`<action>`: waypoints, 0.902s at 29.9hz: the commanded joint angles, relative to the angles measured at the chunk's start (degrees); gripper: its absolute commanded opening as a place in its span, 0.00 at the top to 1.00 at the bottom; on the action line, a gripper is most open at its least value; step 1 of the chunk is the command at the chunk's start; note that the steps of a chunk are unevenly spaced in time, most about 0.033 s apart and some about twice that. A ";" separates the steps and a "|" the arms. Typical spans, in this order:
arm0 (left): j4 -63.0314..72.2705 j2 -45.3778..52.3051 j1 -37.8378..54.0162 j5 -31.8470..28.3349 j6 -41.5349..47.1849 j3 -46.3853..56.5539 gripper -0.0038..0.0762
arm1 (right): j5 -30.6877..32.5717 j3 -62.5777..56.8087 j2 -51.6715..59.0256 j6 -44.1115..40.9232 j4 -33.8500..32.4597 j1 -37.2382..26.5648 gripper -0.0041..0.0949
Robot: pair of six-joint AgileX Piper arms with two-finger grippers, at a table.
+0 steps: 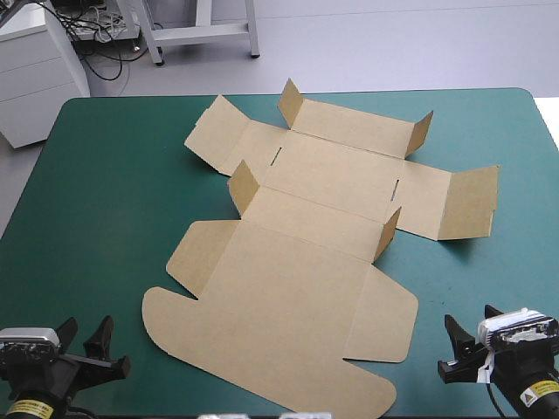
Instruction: Fold the box
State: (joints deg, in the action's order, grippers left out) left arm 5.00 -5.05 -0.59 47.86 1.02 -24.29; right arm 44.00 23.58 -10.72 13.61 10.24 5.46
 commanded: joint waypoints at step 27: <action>1.31 -11.38 -0.06 -1.57 0.35 -7.59 0.46 | 7.47 24.63 -29.53 -6.43 0.54 0.07 0.38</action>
State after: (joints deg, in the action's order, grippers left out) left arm 5.30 -13.56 -0.59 50.40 1.02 -28.63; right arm 52.61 43.25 -36.44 7.64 10.24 5.46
